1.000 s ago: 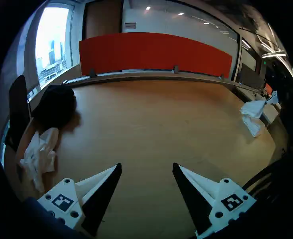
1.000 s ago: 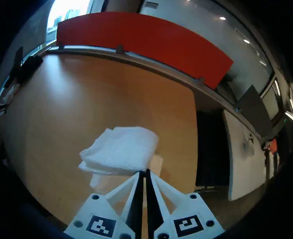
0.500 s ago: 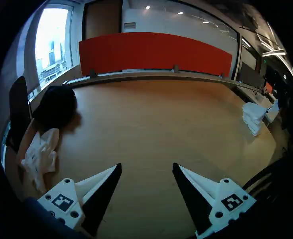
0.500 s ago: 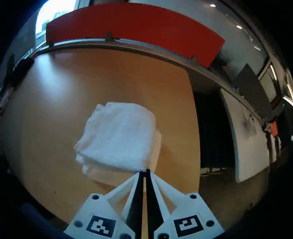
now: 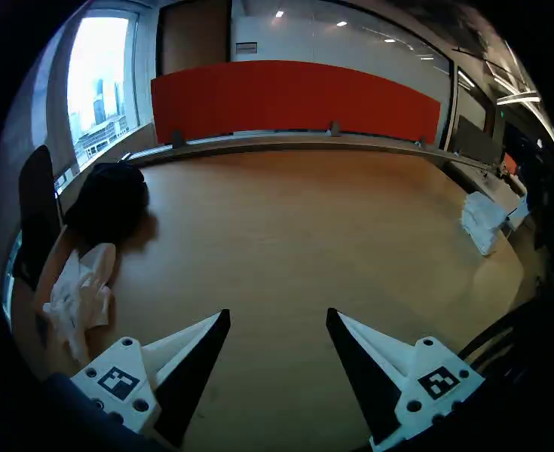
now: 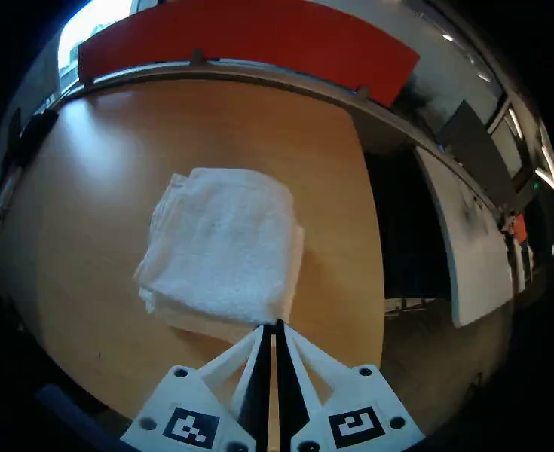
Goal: Fold towel
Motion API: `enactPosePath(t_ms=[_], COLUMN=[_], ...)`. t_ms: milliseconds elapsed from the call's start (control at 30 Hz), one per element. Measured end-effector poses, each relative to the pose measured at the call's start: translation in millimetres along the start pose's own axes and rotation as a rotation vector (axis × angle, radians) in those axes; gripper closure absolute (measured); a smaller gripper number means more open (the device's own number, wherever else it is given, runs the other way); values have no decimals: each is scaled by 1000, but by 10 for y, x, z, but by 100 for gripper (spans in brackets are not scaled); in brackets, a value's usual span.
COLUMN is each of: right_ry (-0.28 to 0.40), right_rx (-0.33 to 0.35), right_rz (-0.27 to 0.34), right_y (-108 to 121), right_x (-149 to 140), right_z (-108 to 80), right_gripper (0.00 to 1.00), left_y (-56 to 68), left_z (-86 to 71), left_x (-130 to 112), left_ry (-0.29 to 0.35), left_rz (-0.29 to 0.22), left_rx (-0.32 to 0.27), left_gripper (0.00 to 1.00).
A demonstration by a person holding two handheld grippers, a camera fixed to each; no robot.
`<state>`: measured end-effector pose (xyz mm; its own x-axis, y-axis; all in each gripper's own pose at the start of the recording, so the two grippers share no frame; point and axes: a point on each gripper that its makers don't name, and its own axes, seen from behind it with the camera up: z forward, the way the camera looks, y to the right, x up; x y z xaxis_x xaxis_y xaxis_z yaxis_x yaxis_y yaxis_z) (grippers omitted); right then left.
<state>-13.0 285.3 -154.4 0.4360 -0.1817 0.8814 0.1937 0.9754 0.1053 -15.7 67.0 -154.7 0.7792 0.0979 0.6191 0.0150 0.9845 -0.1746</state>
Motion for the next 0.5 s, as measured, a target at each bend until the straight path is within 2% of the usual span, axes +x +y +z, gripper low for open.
enactPosePath(t_ms=[500], right_ry=[-51], right_rx=[6], right_rz=[4], right_y=[50], right_x=[-170], right_z=[38], right_gripper=[96], left_y=[0], left_z=[-6], left_x=[-36], left_ry=[-10], left_rz=[-3], left_rx=[4], left_gripper=[5])
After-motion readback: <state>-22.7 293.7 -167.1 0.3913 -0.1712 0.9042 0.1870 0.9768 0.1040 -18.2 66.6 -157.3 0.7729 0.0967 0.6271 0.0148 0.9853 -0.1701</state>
